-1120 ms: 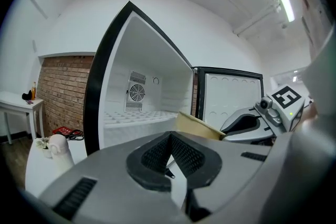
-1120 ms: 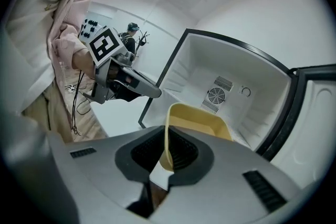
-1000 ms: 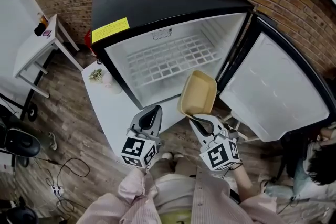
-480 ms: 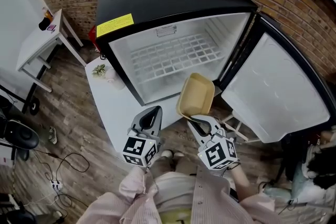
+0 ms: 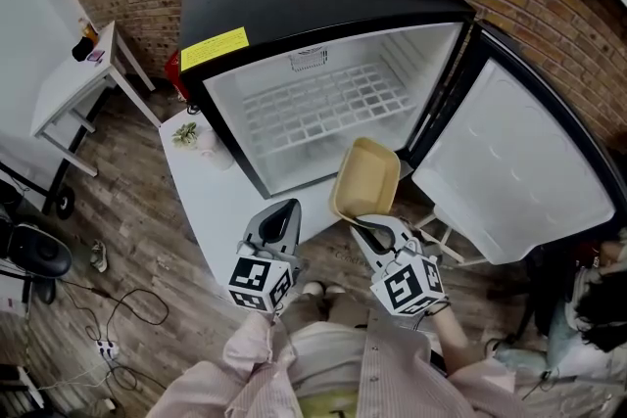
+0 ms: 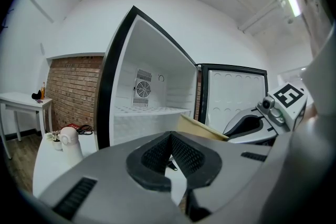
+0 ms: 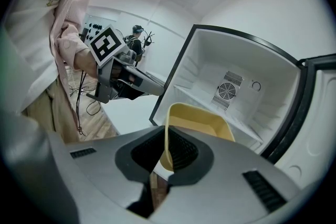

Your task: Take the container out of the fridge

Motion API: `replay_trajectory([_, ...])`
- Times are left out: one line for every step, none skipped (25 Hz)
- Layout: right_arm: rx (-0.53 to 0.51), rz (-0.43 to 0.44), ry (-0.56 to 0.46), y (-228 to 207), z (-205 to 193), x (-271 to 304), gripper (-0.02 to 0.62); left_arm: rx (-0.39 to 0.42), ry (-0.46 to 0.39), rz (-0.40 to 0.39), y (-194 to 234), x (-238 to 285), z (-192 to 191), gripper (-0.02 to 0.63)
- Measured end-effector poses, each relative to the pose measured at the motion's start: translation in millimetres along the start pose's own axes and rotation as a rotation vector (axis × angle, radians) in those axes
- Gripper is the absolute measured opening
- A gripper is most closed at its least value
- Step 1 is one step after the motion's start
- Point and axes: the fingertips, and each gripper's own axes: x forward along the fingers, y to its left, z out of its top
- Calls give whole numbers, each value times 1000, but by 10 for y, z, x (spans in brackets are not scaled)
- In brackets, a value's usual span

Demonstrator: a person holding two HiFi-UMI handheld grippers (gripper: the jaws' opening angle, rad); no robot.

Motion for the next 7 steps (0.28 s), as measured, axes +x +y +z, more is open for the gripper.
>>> replay_trajectory([-4, -4, -3, -3, -16, 0, 22, 0, -2, 3, 4, -4, 6, -9])
replay_trajectory([-7, -7, -6, -5, -34, 0, 23, -1, -3, 6, 10, -8, 10, -9])
replay_trajectory([-9, -10, -8, -6, -49, -2, 21, -2, -4, 9, 16, -13, 13, -9])
replay_trajectory([-9, -10, -7, -6, -52, -8, 21, -1, -4, 11, 21, -18, 14, -9])
replay_trajectory([-7, -10, -5, -5, -48, -15, 22, -1, -4, 13, 25, -25, 15, -9])
replay_trajectory([-6, -9, -3, -3, -44, -22, 23, 0, -3, 15, 29, -32, 16, -9])
replay_trajectory([-6, -8, -2, 0, -41, -29, 21, 1, -3, 16, 33, -39, 17, -9])
